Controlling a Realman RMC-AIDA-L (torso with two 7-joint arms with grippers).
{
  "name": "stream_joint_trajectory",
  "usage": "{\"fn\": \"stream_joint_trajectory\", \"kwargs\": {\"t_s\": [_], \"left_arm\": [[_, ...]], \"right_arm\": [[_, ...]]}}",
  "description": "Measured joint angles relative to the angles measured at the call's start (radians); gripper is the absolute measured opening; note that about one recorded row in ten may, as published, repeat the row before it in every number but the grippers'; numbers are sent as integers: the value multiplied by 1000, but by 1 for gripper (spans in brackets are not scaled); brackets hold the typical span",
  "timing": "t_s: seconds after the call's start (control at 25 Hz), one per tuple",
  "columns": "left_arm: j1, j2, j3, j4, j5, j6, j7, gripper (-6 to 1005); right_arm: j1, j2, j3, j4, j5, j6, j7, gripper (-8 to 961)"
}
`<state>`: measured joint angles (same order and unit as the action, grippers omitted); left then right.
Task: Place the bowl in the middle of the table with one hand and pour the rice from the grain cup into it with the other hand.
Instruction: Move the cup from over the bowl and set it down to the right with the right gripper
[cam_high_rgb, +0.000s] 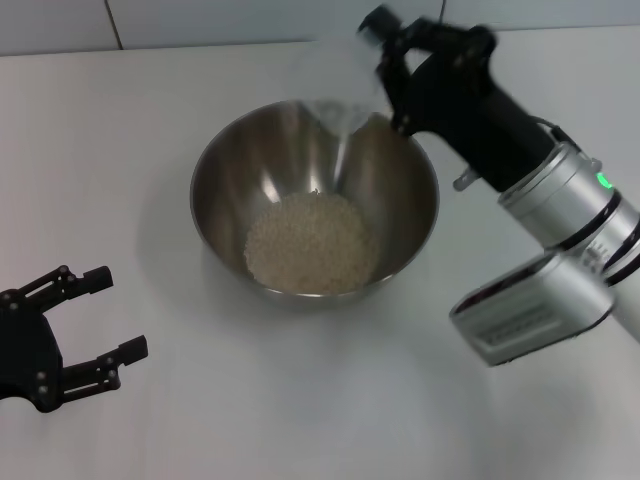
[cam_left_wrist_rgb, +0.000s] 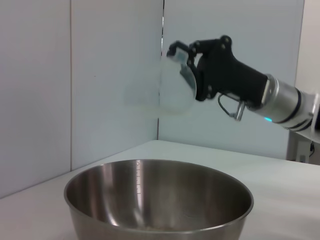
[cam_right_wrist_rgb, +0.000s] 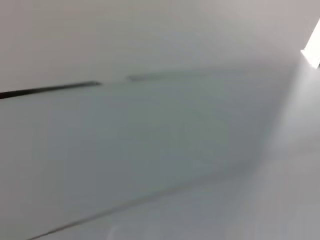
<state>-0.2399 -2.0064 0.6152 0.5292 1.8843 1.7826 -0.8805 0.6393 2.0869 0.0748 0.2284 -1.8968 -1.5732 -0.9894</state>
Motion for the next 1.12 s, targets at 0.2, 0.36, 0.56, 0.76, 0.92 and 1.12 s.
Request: {"fn": "stream_joint_trajectory", "kwargs": {"t_s": [0.2, 0.36, 0.56, 0.76, 0.92, 1.12], "left_arm": [[-1, 0, 1, 0, 0, 1, 0, 860], [-1, 0, 2, 0, 1, 1, 0, 860], [-1, 0, 2, 0, 1, 2, 0, 859], [-2, 0, 2, 0, 1, 3, 0, 859], [-5, 3, 1, 0, 1, 3, -2, 859], [-7, 4, 2, 1, 1, 8, -7, 859]], "right_arm": [[-43, -3, 159, 3, 1, -5, 434, 44], [-66, -4, 231, -5, 1, 18, 660, 45], [-87, -7, 297, -15, 1, 126, 875, 46], [-88, -8, 308, -17, 1, 259, 975, 48], [-85, -8, 309, -18, 1, 350, 1003, 49], [-83, -8, 319, -18, 1, 446, 1010, 50]]}}
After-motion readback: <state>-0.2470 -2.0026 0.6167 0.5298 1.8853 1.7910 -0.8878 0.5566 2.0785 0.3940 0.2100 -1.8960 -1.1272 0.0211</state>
